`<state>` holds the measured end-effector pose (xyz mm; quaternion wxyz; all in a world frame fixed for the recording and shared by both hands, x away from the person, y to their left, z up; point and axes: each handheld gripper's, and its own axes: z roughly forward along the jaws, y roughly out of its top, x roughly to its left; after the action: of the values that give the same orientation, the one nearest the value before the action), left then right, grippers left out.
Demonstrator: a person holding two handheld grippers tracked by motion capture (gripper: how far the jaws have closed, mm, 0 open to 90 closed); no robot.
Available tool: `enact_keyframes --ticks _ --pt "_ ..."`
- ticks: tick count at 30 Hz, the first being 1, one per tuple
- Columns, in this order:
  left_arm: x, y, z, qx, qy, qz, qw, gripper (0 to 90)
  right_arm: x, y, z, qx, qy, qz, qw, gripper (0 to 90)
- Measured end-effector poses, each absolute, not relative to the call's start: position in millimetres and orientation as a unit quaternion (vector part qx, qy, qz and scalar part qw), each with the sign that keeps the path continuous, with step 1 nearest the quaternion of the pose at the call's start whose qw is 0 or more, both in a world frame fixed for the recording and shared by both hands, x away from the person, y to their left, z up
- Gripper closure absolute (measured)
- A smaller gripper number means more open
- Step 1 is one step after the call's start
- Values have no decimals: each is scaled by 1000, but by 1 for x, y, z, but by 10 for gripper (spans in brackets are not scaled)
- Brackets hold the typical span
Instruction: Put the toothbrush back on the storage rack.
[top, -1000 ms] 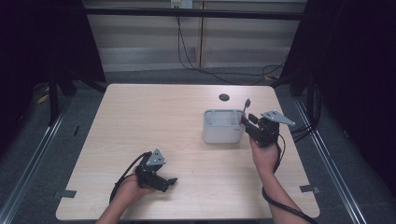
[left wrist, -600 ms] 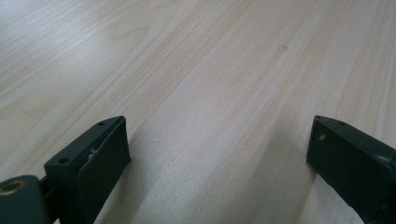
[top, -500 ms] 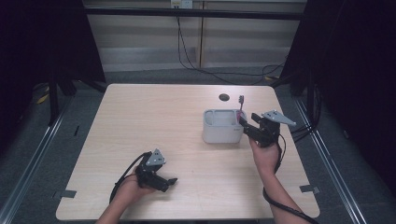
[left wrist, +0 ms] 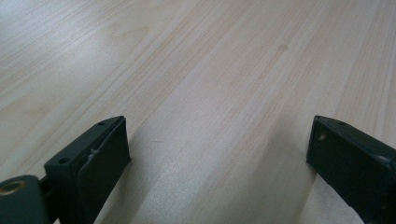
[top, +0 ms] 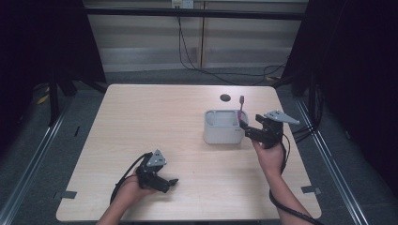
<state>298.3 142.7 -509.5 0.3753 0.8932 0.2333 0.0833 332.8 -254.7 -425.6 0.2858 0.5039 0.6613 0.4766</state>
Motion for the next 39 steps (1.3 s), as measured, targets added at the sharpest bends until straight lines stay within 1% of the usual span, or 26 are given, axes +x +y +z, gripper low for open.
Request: enact_keyframes --ticks 7,13,26,39 --pt "298 143 -510 893 233 83 375 54 328 -256 -421 485 679 464 297 218" --pt "298 143 -509 893 233 83 375 54 325 -255 -420 473 694 459 290 189" --pt "298 143 -510 892 235 83 377 54 317 -257 -418 461 710 453 278 167" --pt "298 143 -510 893 233 84 375 54 305 -257 -419 444 733 451 249 151"
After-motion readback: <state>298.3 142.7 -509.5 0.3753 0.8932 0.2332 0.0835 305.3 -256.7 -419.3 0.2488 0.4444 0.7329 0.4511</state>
